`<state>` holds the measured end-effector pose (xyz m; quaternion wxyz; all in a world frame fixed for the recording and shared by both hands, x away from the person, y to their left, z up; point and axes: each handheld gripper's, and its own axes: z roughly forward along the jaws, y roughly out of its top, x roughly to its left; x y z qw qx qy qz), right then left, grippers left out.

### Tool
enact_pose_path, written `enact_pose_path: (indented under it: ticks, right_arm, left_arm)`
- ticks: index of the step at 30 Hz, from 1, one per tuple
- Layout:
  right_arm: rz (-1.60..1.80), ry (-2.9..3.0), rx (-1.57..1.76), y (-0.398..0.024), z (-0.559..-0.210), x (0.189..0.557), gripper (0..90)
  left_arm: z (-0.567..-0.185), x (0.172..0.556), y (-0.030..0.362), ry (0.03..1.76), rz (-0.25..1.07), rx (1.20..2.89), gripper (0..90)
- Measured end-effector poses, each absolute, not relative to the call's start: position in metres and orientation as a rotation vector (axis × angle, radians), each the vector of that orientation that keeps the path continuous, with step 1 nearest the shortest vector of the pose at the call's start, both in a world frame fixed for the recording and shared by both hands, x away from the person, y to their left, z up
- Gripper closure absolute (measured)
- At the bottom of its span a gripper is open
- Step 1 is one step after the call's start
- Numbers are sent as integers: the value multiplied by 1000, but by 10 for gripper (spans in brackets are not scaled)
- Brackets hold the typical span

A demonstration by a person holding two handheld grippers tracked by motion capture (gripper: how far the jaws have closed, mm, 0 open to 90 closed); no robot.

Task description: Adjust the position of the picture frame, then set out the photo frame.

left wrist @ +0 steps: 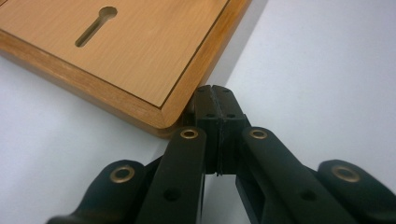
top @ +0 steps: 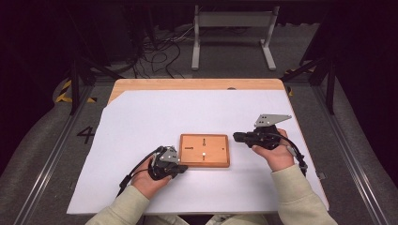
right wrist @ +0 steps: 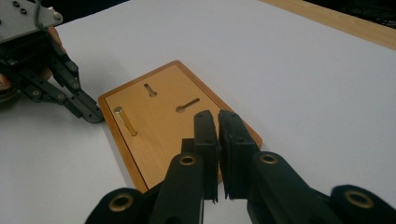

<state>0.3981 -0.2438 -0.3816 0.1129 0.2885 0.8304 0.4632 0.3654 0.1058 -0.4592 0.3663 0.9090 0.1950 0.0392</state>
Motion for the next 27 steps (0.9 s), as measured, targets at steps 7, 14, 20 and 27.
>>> enact_pose_path:
  ticks: [7, 14, 20, 27]
  right_arm:
    - [1282, 2398, 839, -247, -384, 394, 797]
    - [1303, 2374, 848, -255, -385, 390, 744]
    - [1335, 2347, 872, -267, -385, 384, 715]
    - [1352, 2326, 892, -274, -386, 381, 684]
  left_arm:
    - [-446, 359, 116, 453, 57, 2247, 837]
    - [-434, 359, 126, 482, 90, 2126, 740]
    - [-433, 362, 126, 504, 148, 2042, 636]
    - [-437, 370, 123, 515, 138, 1994, 564]
